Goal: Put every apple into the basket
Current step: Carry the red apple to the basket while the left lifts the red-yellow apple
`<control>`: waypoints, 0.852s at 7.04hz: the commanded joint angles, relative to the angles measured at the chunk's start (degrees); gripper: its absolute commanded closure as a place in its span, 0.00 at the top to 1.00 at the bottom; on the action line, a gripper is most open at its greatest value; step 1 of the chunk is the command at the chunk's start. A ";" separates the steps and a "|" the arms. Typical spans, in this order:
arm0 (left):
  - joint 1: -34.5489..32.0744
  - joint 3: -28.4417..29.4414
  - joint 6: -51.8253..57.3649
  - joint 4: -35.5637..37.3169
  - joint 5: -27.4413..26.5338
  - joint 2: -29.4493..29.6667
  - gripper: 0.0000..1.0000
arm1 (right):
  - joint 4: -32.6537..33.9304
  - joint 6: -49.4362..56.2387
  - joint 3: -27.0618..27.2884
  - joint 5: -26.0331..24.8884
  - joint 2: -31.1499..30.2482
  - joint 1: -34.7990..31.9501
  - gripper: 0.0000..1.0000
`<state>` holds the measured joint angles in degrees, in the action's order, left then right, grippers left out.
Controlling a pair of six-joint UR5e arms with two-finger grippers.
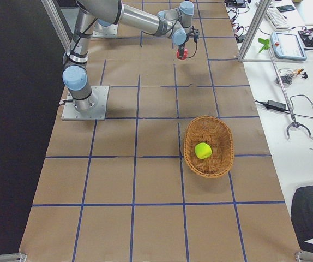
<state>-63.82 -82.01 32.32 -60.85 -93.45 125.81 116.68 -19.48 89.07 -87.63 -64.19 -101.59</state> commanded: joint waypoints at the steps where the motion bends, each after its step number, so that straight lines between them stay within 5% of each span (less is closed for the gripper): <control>1: -10.03 -1.04 -11.77 -8.71 -0.07 -7.56 0.25 | -5.05 15.51 -0.13 -0.52 -5.23 13.98 0.17; 3: -26.63 -2.44 -26.45 -15.51 1.84 -12.06 0.25 | -5.06 33.09 -0.13 -0.70 -5.33 27.69 0.16; 6: -41.88 -7.88 -42.85 -9.16 6.52 -9.46 0.23 | 1.75 56.86 -0.92 -0.52 -0.70 40.20 0.15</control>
<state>-100.64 -87.75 -6.10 -73.43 -87.70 114.91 114.90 28.31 88.60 -88.23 -67.31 -66.32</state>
